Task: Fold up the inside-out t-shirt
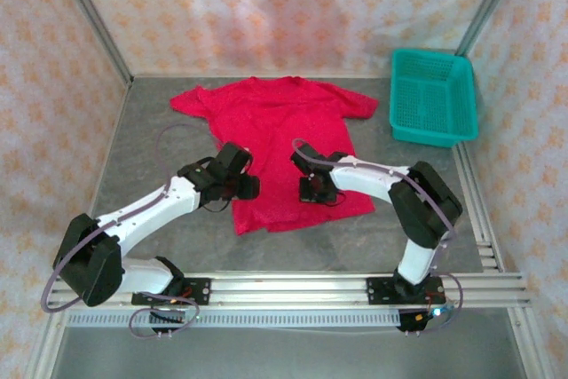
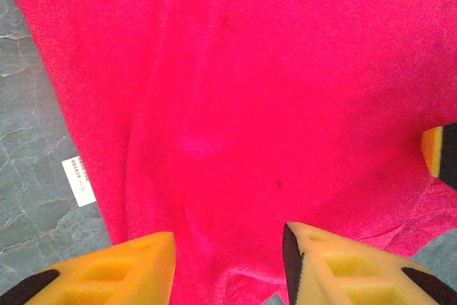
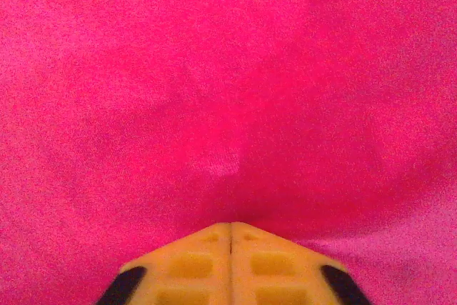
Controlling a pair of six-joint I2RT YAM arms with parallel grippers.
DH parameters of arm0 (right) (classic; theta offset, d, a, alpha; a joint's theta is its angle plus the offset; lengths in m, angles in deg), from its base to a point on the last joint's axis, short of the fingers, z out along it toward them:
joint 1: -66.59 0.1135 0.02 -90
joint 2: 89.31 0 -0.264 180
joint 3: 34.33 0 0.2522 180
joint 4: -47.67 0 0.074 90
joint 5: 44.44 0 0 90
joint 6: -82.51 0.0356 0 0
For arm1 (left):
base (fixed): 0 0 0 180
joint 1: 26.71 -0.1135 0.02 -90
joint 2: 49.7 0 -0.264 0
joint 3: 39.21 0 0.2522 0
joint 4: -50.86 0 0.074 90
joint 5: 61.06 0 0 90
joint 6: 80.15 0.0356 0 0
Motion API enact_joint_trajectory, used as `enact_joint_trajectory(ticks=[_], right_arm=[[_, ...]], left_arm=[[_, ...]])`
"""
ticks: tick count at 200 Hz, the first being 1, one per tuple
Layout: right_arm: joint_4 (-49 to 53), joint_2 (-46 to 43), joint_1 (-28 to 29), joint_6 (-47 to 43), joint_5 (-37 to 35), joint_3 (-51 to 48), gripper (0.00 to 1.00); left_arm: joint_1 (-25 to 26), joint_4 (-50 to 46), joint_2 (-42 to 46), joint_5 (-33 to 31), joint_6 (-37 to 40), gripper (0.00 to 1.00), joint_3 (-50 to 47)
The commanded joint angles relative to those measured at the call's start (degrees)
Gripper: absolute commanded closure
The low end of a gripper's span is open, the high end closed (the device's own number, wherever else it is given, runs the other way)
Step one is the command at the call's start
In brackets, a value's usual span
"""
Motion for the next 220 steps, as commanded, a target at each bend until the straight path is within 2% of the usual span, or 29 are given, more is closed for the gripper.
enact_joint_trajectory(ticks=[1, 19, 51, 95, 120, 136, 186, 220], right_arm=[[2.84, -1.18, 0.37, -0.05, -2.19, 1.99, 1.0], [4.83, -2.84, 0.35, -0.16, -2.66, 2.68, 1.0], [7.81, -7.41, 0.32, -0.19, -2.44, 4.17, 1.0], [7.52, -13.4, 0.35, 0.93, -0.21, 5.5, 1.0], [7.09, -13.54, 0.17, 1.49, 1.53, 6.73, 1.0], [6.98, -13.41, 0.08, 1.76, 1.65, 7.09, 1.0], [7.25, -14.59, -0.93, 2.11, 1.47, 7.02, 1.0], [7.59, -16.14, -2.58, 2.2, 2.07, 6.6, 1.0]], left_arm=[[0.22, -2.59, 0.12, -1.72, 1.45, 0.55, 1.37], [0.19, -2.52, 0.18, -1.69, 3.09, 0.55, 1.7], [2.66, 0.26, 0.43, 2.23, 11.53, 0.57, 1.85], [11.14, 5.29, 0.58, 2.11, 23.87, 0.51, 1.84], [17.11, 12.02, 1.13, -2.5, 31.1, 0.43, -0.7], [17.69, 15.68, 0.28, -5.51, 32.56, 0.35, -2.19], [17.69, 20.6, -6.95, -11.39, 33.96, 0.34, -2.67], [17.71, 25.36, -9.52, -12.92, 33.57, 0.33, -4.08]])
